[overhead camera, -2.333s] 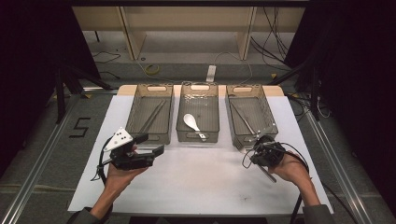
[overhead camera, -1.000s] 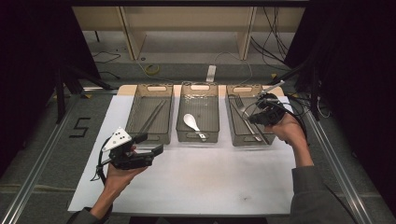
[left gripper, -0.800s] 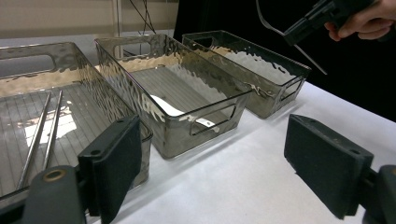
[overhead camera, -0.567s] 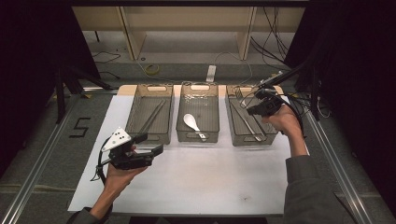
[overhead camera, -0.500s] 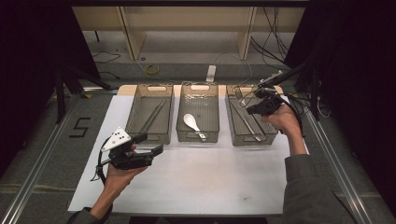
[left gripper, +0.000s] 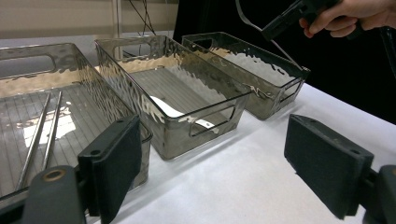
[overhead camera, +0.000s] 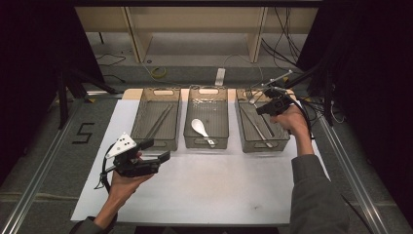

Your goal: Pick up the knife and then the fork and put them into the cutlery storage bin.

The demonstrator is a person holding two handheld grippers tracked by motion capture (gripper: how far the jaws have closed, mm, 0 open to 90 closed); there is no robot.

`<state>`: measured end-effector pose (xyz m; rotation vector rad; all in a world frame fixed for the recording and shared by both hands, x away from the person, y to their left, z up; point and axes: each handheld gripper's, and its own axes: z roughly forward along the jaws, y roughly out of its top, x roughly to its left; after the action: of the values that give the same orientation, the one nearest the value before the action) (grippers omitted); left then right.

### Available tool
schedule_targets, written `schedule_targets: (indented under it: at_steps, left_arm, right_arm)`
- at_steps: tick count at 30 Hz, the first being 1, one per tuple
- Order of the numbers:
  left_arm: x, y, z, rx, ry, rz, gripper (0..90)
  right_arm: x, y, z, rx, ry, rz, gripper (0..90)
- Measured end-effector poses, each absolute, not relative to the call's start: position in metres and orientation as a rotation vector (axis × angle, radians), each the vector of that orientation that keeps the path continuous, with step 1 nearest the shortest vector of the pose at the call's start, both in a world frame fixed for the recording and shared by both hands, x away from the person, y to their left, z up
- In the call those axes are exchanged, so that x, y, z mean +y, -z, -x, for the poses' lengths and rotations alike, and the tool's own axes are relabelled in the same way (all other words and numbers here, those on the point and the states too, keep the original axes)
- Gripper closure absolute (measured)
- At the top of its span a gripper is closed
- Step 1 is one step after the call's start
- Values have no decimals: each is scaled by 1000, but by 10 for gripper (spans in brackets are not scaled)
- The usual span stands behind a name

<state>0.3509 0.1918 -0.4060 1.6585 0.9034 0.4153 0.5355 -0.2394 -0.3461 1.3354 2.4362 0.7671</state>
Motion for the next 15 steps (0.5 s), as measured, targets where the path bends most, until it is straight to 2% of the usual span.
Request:
schedule_targets:
  at_steps: [15]
  left_arm:
    - [192, 406, -351, 902, -415, -1660, 185]
  right_arm:
    - [-236, 358, -553, 2368, -753, -1384, 856]
